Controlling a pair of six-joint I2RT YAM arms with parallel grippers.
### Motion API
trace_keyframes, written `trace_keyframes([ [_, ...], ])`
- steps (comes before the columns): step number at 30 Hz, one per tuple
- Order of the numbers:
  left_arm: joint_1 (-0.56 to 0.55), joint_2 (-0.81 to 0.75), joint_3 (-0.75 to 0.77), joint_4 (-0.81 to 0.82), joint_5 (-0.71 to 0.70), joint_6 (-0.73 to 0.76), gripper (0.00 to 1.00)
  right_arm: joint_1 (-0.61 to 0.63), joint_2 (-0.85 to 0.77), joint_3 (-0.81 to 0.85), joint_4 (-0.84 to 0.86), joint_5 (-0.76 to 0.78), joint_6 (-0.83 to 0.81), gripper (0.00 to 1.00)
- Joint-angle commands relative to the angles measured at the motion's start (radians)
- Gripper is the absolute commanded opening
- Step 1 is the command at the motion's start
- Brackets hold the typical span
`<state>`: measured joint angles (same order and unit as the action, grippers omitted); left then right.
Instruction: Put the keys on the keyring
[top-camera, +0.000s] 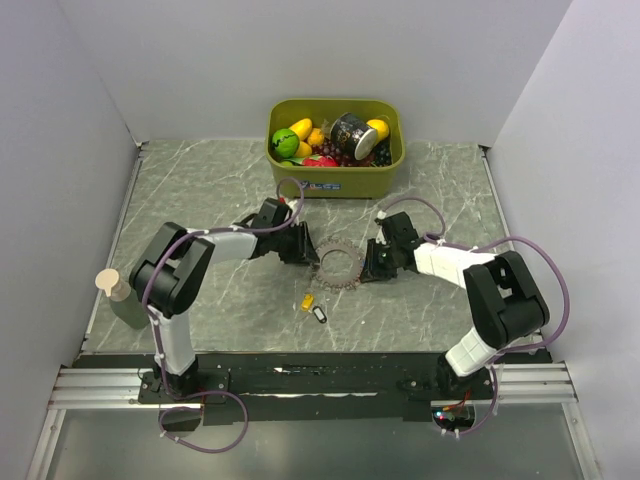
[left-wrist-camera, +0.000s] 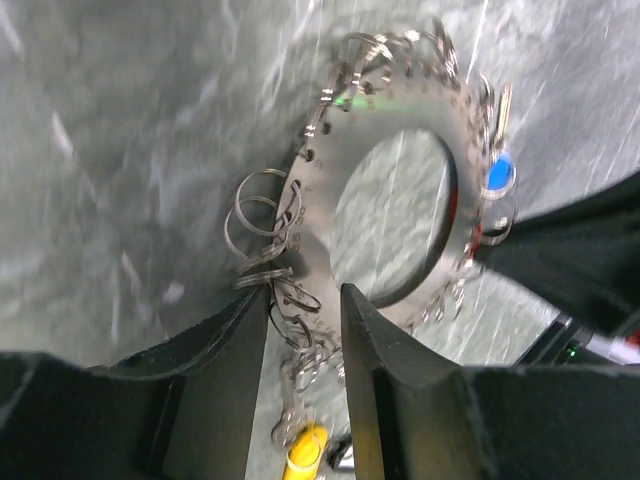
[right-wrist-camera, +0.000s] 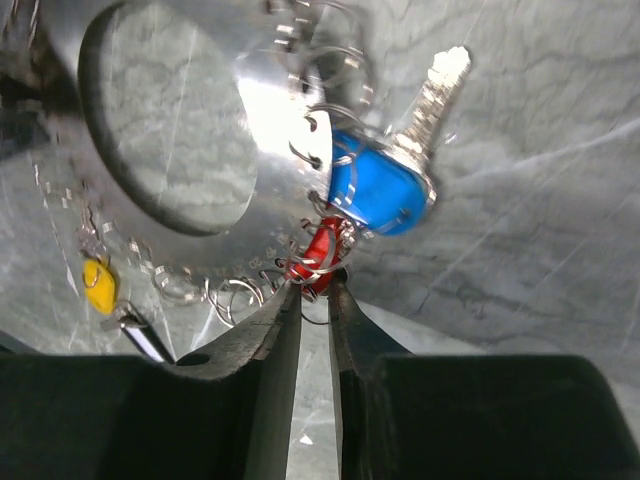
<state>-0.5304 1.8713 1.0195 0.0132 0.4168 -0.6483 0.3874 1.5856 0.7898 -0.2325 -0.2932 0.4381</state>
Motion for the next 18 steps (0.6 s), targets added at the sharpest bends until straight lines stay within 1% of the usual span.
trace_keyframes([
  [1, 0.003, 0.045, 0.096, -0.042, -0.012, 0.035, 0.41, 0.019, -0.053, -0.02, -0.008, -0.023, 0.036, 0.24],
  [8, 0.003, 0.103, 0.194, -0.079, 0.002, 0.068, 0.41, 0.036, -0.087, -0.038, 0.004, -0.034, 0.07, 0.24],
  [12, 0.003, 0.108, 0.254, -0.12, -0.009, 0.113, 0.46, 0.038, -0.107, -0.04, 0.001, -0.035, 0.073, 0.25],
  [13, 0.003, 0.104, 0.258, -0.139, -0.018, 0.121, 0.48, 0.038, -0.113, -0.038, -0.005, -0.029, 0.071, 0.26],
  [14, 0.003, 0.085, 0.261, -0.145, -0.045, 0.127, 0.54, 0.036, -0.127, -0.038, -0.007, -0.026, 0.067, 0.27],
  [16, 0.004, 0.059, 0.251, -0.156, -0.067, 0.148, 0.63, 0.038, -0.141, -0.037, -0.017, -0.015, 0.062, 0.28],
  [17, 0.004, 0.027, 0.245, -0.163, -0.085, 0.153, 0.69, 0.038, -0.159, -0.035, -0.019, -0.008, 0.056, 0.29],
  [18, 0.004, 0.008, 0.228, -0.167, -0.091, 0.159, 0.7, 0.038, -0.168, -0.035, -0.022, -0.004, 0.051, 0.29],
])
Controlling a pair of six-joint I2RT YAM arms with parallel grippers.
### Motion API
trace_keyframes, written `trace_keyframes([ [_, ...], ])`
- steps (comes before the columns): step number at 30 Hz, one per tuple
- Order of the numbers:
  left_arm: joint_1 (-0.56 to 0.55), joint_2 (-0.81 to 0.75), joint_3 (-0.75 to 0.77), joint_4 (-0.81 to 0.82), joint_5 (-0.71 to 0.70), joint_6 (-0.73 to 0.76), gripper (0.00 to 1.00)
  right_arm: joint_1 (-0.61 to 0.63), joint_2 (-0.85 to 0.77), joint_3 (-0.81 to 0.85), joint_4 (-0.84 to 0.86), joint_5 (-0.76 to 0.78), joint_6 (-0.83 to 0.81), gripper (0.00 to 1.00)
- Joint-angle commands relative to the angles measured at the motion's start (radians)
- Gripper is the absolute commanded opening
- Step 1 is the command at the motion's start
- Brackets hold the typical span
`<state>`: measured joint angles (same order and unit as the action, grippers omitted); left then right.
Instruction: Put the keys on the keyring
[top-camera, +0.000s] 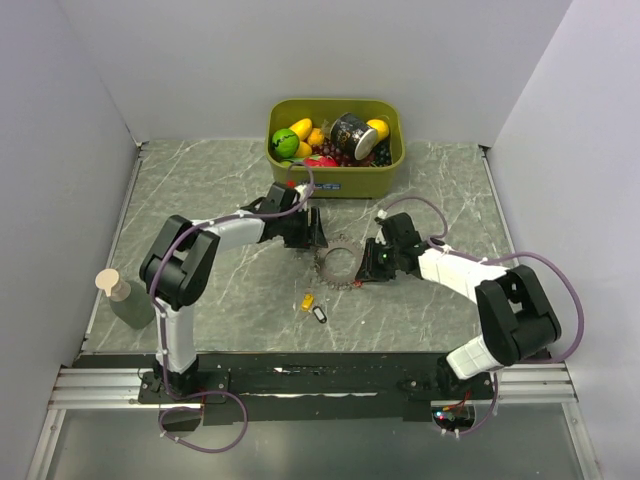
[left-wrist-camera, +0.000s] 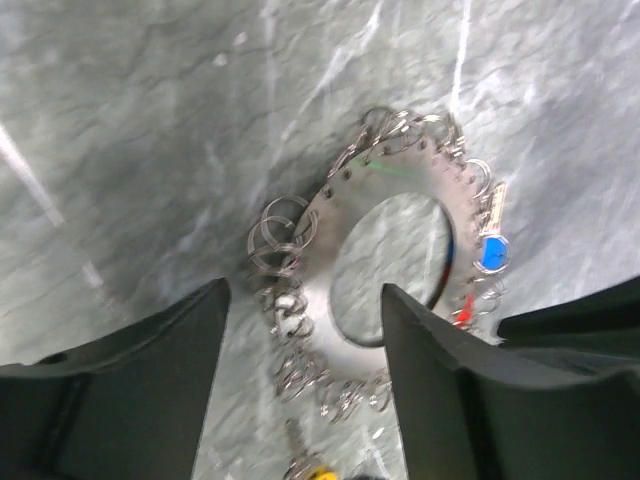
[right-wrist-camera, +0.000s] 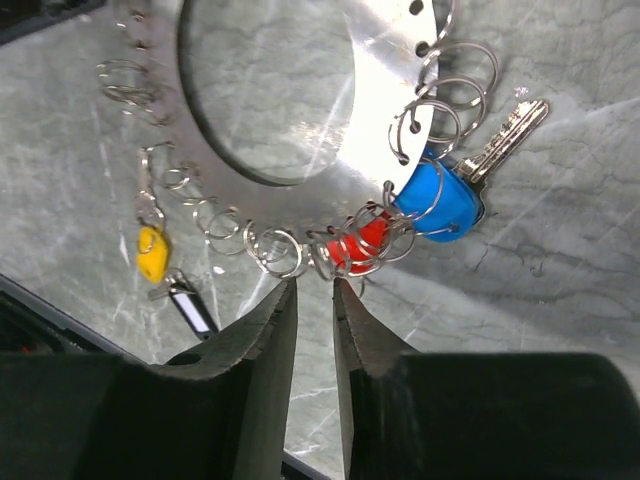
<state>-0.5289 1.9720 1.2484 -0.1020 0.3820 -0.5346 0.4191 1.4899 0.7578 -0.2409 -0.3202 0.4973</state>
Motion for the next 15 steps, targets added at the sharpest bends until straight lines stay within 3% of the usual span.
trace_keyframes([
  [1, 0.003, -0.111, -0.013, -0.053, -0.06, 0.048, 0.71, 0.004, -0.08, -0.002, -0.015, 0.027, -0.016, 0.3],
  [5, 0.003, -0.226, -0.093, -0.033, -0.005, 0.016, 0.68, 0.006, -0.105, 0.006, -0.017, 0.05, -0.034, 0.38],
  [9, -0.013, -0.297, -0.194, 0.011, 0.105, -0.068, 0.62, 0.006, -0.085, 0.035, -0.024, 0.061, -0.051, 0.39],
  [15, -0.077, -0.323, -0.196, -0.039, 0.106, -0.125, 0.57, 0.004, -0.054, 0.043, -0.005, 0.043, -0.052, 0.39],
])
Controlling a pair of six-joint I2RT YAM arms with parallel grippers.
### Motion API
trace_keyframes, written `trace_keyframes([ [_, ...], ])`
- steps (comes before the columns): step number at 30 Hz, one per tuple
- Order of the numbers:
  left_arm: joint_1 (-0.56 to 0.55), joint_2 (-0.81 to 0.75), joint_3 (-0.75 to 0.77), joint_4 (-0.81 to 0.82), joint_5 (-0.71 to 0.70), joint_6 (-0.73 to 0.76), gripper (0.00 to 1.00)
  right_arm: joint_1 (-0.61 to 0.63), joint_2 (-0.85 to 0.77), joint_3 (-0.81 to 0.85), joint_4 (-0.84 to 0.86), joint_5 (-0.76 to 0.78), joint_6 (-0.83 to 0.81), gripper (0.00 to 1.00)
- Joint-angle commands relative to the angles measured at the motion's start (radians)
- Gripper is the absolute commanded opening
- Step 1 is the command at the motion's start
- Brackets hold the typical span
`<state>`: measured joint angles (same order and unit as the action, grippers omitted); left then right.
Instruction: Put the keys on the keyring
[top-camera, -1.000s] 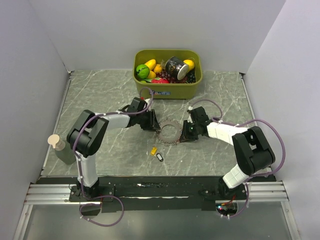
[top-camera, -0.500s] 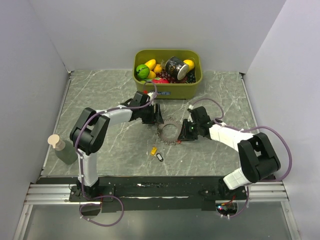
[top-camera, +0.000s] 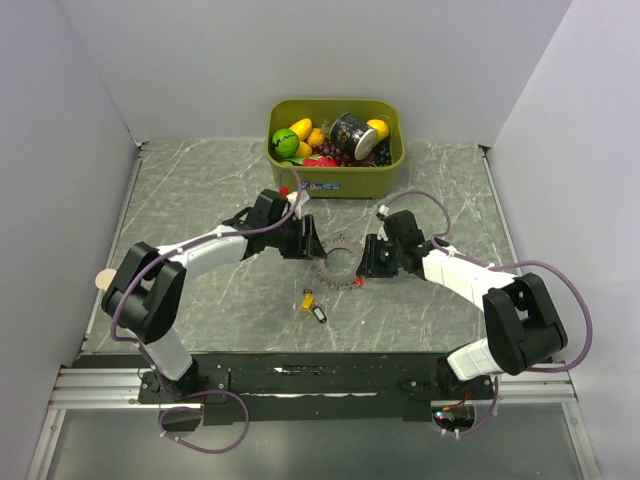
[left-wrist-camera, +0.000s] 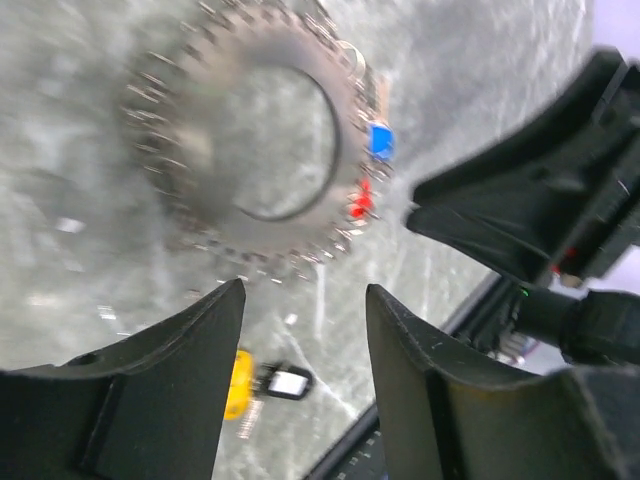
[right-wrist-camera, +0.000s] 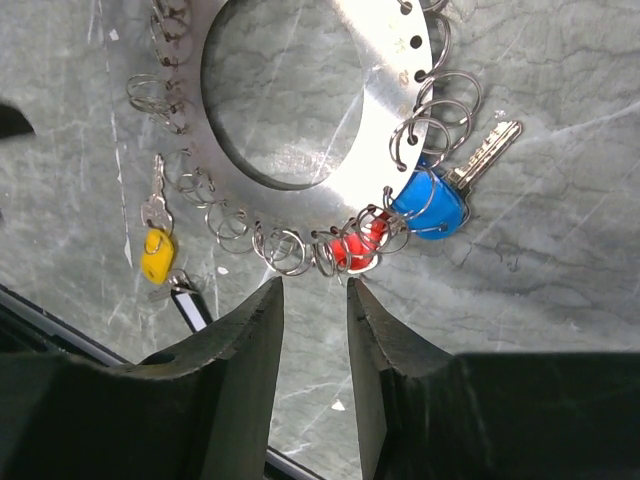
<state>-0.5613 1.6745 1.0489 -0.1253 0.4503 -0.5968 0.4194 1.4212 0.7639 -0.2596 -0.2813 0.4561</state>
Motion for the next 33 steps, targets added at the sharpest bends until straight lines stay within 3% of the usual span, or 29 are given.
trace_keyframes([
  [1, -0.052, -0.022, 0.006, -0.025, 0.037, -0.067, 0.57, 0.005, 0.015, 0.037, 0.016, -0.001, -0.01, 0.39],
  [6, -0.081, 0.028, 0.023, -0.011, 0.06, -0.106, 0.53, 0.005, 0.01, 0.028, 0.02, 0.001, -0.011, 0.39],
  [9, -0.095, 0.077, 0.037, -0.002, 0.085, -0.11, 0.45, 0.004, -0.001, 0.017, 0.019, 0.007, -0.01, 0.39],
  [33, -0.141, 0.186, 0.019, 0.053, 0.056, -0.127, 0.43, 0.005, -0.008, -0.011, 0.014, 0.017, -0.013, 0.39],
])
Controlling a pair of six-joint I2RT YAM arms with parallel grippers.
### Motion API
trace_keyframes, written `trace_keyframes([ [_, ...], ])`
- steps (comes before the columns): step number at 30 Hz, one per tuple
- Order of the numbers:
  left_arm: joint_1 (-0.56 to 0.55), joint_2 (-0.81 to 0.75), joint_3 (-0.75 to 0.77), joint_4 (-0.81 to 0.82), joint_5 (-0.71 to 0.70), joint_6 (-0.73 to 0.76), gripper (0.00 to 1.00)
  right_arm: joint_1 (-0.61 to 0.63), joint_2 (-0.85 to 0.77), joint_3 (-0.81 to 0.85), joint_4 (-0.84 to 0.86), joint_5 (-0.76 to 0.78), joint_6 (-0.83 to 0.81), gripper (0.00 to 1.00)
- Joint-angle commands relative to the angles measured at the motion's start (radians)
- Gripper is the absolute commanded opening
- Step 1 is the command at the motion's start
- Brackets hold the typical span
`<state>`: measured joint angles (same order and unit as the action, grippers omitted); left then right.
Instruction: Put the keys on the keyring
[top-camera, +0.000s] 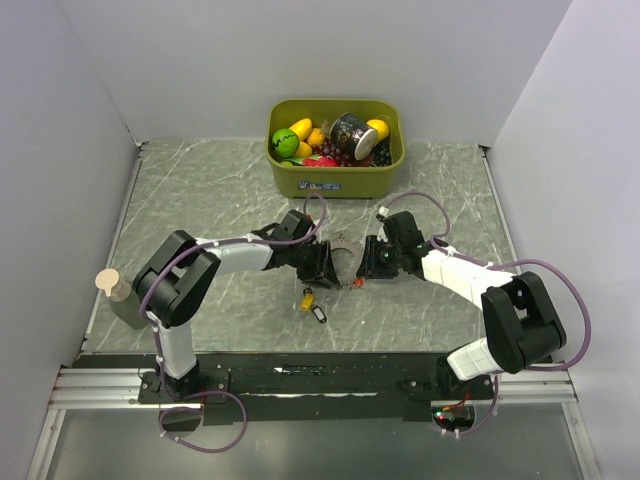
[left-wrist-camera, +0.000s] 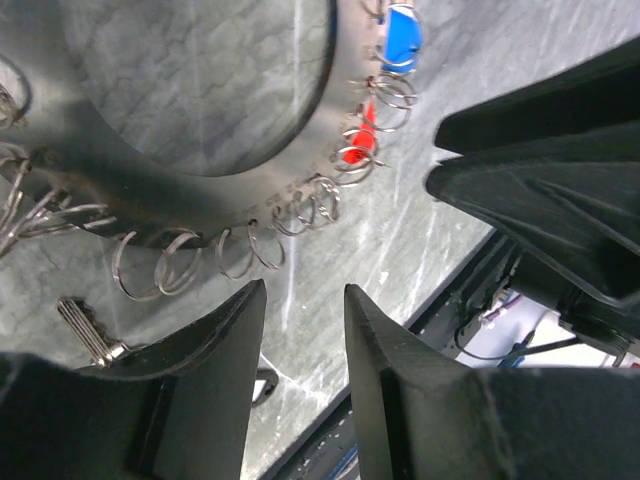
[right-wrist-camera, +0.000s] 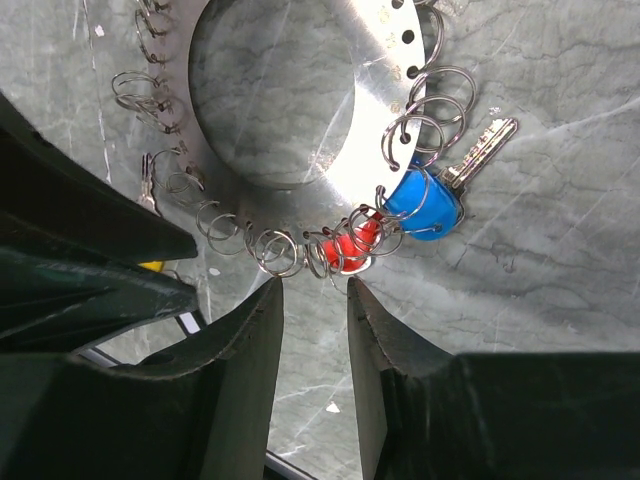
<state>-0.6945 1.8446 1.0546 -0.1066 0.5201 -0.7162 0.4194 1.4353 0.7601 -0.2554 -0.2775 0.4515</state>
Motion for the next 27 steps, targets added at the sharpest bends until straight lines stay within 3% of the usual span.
trace_keyframes([
  [1, -0.008, 0.021, 0.012, 0.038, -0.011, -0.008, 0.43, 0.005, -0.026, -0.008, 0.01, 0.014, -0.007, 0.4],
  [16, -0.013, 0.065, 0.03, 0.039, -0.051, 0.02, 0.24, 0.005, -0.039, -0.012, 0.002, 0.024, -0.008, 0.39],
  [24, -0.014, 0.077, 0.038, 0.044, -0.077, 0.024, 0.23, 0.005, -0.047, -0.01, 0.001, 0.023, -0.01, 0.4],
  [27, -0.013, 0.071, 0.035, 0.053, -0.077, 0.026, 0.16, 0.005, -0.052, -0.01, 0.001, 0.023, -0.01, 0.39],
])
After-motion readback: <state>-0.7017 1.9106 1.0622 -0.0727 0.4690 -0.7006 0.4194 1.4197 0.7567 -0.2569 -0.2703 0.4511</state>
